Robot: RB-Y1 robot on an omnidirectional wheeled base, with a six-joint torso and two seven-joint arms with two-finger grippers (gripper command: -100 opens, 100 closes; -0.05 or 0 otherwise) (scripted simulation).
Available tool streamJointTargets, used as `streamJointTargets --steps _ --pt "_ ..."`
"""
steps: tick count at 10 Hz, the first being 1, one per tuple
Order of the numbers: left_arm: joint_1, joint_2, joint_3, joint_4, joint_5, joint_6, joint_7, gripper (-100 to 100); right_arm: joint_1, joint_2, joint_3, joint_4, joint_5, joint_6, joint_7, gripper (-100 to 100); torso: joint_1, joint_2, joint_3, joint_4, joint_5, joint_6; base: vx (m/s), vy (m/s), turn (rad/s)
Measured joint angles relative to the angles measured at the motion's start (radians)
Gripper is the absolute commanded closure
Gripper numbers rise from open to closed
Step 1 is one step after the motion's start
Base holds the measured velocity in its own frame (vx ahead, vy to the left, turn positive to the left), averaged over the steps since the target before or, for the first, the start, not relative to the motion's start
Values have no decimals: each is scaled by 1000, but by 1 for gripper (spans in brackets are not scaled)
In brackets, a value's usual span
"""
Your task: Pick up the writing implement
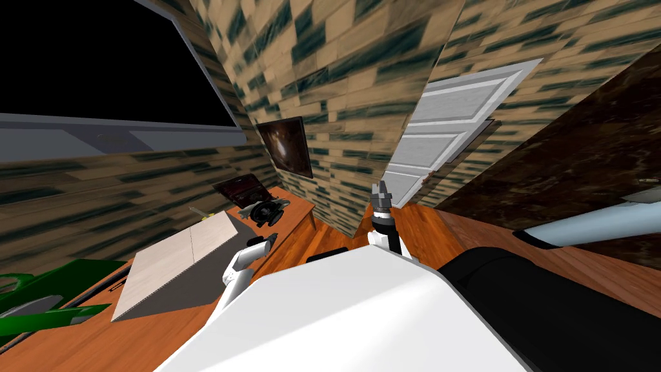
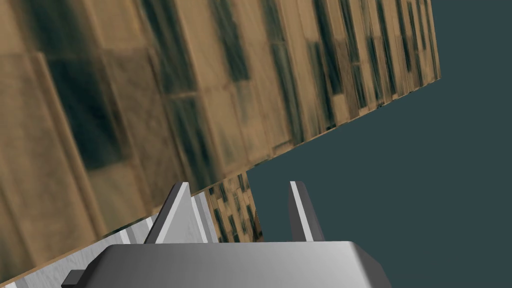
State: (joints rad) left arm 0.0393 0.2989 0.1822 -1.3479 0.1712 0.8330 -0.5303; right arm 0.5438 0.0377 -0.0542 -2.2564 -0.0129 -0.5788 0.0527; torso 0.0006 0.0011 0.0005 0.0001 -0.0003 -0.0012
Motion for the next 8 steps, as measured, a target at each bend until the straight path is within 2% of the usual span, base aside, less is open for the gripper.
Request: streamJointTargets --steps 2,3,8 --pt "-14 12 5 27 7 52 -49 -100 0 0 0 0 0 0 0 0 0 0 0 0 0 0 6 19 -80" --pt "-29 21 8 65 15 59 -76 -100 0 0 0 0 0 0 0 0 0 0 0 0 0 0 3 16 -57" --pt "-54 51 18 139 42 118 -194 -100 0 0 0 0 0 0 0 0 1 1 0 0 0 0 0 25 -84"
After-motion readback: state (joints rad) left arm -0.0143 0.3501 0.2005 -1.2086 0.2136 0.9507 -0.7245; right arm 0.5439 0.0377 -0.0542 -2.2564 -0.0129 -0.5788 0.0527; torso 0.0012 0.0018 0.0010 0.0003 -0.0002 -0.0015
